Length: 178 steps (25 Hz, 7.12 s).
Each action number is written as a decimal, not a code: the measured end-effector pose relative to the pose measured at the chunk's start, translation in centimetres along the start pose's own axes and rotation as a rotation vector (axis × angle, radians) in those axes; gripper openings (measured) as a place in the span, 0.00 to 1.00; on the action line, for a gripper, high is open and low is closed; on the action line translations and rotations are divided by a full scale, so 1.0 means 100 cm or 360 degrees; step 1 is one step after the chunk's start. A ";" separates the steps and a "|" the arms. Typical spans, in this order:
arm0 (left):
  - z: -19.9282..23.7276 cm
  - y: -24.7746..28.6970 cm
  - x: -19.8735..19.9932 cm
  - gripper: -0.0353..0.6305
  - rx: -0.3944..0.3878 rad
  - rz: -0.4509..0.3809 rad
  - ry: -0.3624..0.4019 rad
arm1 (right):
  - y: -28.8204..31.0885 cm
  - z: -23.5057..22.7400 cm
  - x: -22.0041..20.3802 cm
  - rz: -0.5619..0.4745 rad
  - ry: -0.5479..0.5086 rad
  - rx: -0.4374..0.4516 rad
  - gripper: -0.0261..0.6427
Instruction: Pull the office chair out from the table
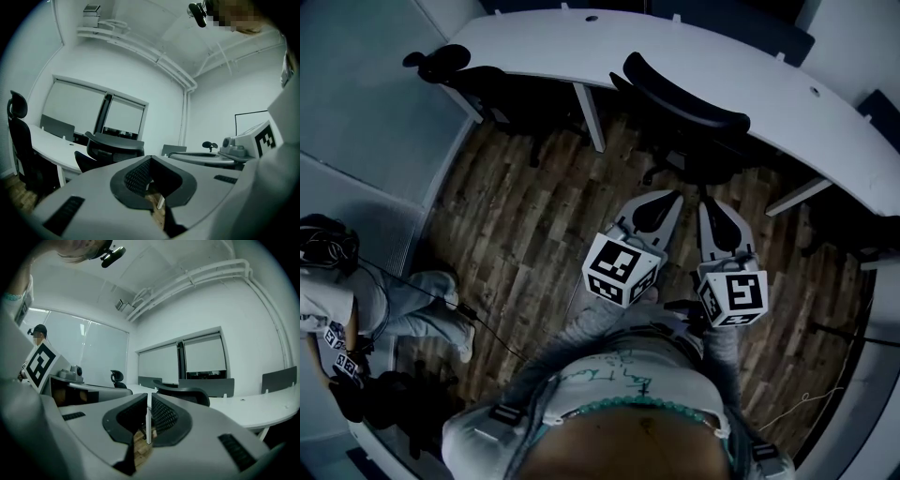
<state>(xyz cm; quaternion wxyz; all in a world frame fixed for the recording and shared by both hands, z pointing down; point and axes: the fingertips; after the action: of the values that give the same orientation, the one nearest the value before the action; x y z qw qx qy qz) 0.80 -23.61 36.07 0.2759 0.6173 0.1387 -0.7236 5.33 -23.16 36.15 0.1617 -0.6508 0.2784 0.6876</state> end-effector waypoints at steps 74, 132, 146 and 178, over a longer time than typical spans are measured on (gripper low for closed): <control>0.173 0.118 0.032 0.19 -0.0762 0.0066 -0.0371 | 0.198 -0.049 -0.011 -0.0029 0.0604 -0.0403 0.27; 0.164 0.197 0.055 0.48 -0.0514 -0.0164 -0.0779 | 0.192 -0.141 0.010 -0.0286 0.1182 -0.0221 0.47; 0.119 0.208 0.045 0.48 -0.0428 -0.0225 -0.0780 | 0.159 -0.171 0.002 -0.0207 0.1192 -0.0098 0.47; 0.091 0.197 0.028 0.44 -0.0332 -0.0273 -0.0803 | 0.130 -0.173 -0.013 -0.0189 0.1185 -0.0016 0.46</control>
<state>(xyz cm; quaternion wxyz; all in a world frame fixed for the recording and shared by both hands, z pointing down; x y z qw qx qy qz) 4.40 -45.12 37.95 0.3014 0.3719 0.1910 -0.8570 11.78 -43.54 39.71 0.0858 -0.8719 0.2766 0.3948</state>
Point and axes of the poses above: the fingertips, and each gripper's own axes: y forward along the fingers, z to its left, x out of its top, and after that the axes turned 6 degrees about z, right-handed
